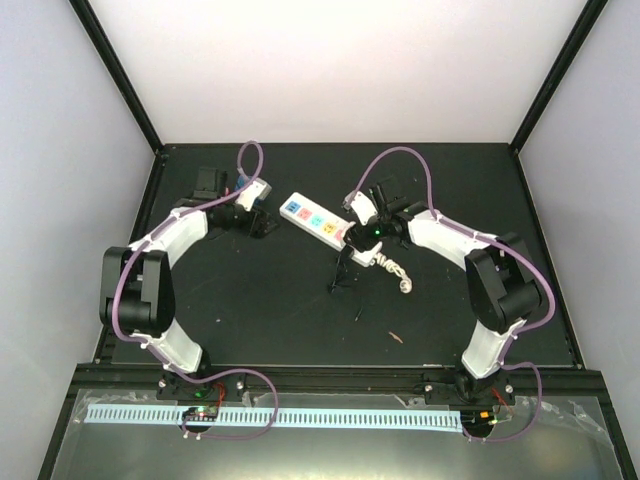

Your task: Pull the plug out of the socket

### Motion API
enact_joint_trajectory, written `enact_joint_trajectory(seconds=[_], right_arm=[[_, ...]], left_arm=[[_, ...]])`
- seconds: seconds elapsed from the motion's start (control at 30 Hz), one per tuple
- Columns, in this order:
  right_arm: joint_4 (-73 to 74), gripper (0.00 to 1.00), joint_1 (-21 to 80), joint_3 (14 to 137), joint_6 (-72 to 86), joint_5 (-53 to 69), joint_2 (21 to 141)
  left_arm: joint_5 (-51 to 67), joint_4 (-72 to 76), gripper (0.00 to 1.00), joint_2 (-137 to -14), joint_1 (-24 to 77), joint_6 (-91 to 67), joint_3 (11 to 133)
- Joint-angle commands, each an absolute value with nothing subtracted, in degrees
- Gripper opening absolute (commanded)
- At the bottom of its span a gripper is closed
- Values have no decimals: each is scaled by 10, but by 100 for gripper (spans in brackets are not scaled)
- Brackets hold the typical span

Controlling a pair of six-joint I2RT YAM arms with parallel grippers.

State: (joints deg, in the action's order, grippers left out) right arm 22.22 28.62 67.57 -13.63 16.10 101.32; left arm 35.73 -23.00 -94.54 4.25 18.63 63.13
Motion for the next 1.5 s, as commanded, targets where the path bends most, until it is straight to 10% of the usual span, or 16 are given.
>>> enact_joint_trajectory(seconds=[0.0, 0.73, 1.47], right_arm=[[222, 13, 280, 674, -58, 77, 1045], [204, 8, 295, 679, 46, 80, 1081], [194, 1, 301, 676, 48, 66, 1101]], left_arm=[[366, -178, 73, -913, 86, 193, 605], [243, 97, 76, -889, 319, 97, 458], [219, 148, 61, -1037, 327, 91, 540]])
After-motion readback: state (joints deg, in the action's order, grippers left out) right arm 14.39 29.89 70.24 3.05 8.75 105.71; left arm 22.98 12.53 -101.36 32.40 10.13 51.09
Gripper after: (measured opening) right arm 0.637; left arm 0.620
